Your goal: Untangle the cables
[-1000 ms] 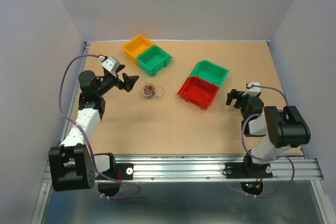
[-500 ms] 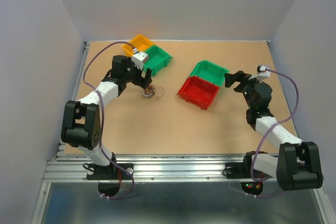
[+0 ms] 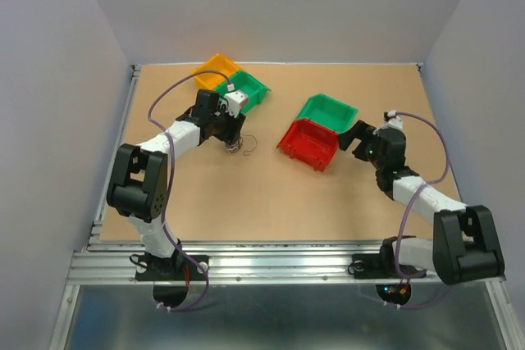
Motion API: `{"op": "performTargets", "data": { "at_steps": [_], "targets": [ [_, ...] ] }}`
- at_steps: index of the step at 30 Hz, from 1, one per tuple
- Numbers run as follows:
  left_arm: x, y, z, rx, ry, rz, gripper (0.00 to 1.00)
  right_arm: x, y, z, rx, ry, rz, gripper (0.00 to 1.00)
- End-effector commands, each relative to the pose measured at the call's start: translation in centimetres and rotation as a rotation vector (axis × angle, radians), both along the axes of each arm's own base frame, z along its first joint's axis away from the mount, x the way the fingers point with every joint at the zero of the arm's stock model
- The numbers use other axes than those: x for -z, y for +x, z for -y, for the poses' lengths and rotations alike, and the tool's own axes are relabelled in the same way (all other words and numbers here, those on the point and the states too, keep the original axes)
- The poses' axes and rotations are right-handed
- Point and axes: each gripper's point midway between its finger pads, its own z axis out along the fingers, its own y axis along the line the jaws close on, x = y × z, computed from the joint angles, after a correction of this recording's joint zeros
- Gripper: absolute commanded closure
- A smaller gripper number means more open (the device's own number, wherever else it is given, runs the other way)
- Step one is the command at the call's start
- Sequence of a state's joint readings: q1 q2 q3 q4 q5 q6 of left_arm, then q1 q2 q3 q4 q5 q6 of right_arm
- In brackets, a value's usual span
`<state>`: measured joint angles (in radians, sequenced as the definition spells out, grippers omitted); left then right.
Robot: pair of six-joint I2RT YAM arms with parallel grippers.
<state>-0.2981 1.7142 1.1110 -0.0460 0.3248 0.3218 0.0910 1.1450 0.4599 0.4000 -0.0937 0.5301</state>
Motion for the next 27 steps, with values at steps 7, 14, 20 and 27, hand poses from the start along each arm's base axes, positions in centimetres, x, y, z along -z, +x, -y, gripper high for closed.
{"op": "performTargets", "data": {
  "at_steps": [7, 14, 20, 27],
  "targets": [
    [-0.3, 0.5, 0.3, 0.019, 0.035, -0.003, 0.77, 3.6, 1.9, -2.7, 0.018, -0.04, -0.173, 0.16],
    [-1.0, 0.0, 1.1, 0.069, 0.013, 0.009, 0.99, 3.9, 3.5, -2.7, 0.02, -0.094, -0.187, 0.48],
    [-1.6, -0.2, 1.5, 0.093, -0.004, 0.021, 1.0, 3.4, 5.2, -2.3, -0.012, -0.218, -0.21, 0.73],
    [-1.8, -0.7, 1.8, 0.117, -0.018, 0.023, 1.0, 2.5, 7.0, -1.3, -0.023, -0.363, -0.207, 0.8]
  ]
}}
